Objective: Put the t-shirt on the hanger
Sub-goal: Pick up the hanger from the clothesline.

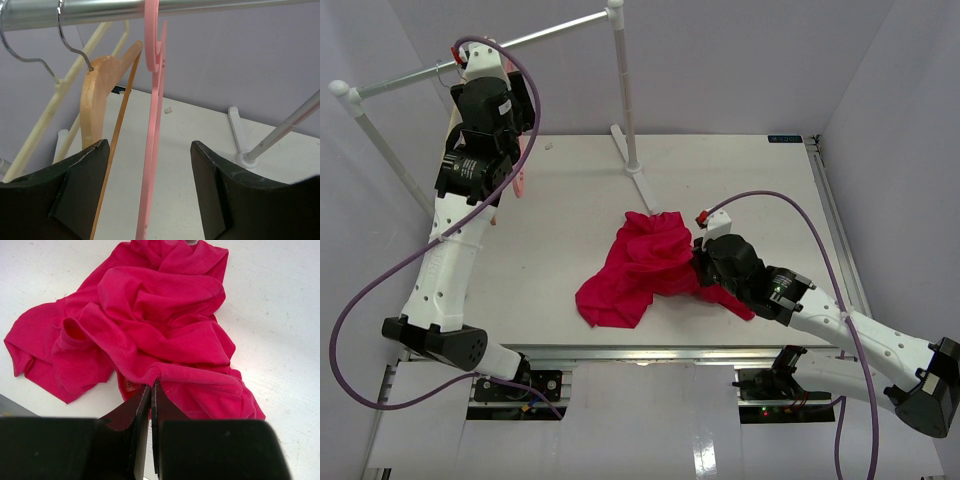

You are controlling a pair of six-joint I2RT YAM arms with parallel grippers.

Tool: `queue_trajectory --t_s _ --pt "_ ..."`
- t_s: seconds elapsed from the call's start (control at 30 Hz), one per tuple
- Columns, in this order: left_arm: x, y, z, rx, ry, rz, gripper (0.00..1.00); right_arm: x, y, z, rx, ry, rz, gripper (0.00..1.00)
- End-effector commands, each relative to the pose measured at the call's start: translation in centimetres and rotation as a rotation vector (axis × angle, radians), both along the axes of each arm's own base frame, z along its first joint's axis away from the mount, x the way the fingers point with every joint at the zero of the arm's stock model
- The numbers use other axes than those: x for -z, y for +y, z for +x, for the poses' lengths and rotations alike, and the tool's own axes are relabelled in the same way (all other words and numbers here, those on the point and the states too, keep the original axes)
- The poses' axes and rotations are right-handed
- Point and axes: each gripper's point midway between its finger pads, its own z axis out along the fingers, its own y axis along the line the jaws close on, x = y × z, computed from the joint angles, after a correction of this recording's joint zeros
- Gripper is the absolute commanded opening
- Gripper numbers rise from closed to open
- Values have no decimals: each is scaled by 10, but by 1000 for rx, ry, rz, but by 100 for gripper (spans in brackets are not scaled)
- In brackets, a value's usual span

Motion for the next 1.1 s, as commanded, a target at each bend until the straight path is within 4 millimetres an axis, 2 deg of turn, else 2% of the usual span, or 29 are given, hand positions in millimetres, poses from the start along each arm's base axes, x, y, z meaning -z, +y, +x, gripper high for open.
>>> queue_trajectory --t_s 0.0,0.23,0.43,0.53,0.73,0.8,0.87,0.97,1.07 --pt "18 1 11 41 39 -23 74 -11 3 2 -15 -39 36 8" --pt "25 4 21 68 52 -29 64 -8 3 4 -15 -37 27 8" --pt "44 5 34 94 110 -32 62 -10 2 3 -14 -42 31 8" --pt "48 7 37 89 121 -27 55 -12 1 3 -13 -47 33 8" --pt "58 9 40 84 144 -14 48 -15 -1 2 -11 -58 42 8" --pt "58 10 41 81 145 -8 41 -15 -1 2 -9 -59 40 8" --pt "53 11 41 84 137 10 27 -14 -2 3 -4 -58 35 8" --pt "44 8 41 105 119 27 12 -13 -1 3 -5 -56 32 8" --pt "37 8 41 111 105 27 5 -12 -1 4 -3 -55 29 8"
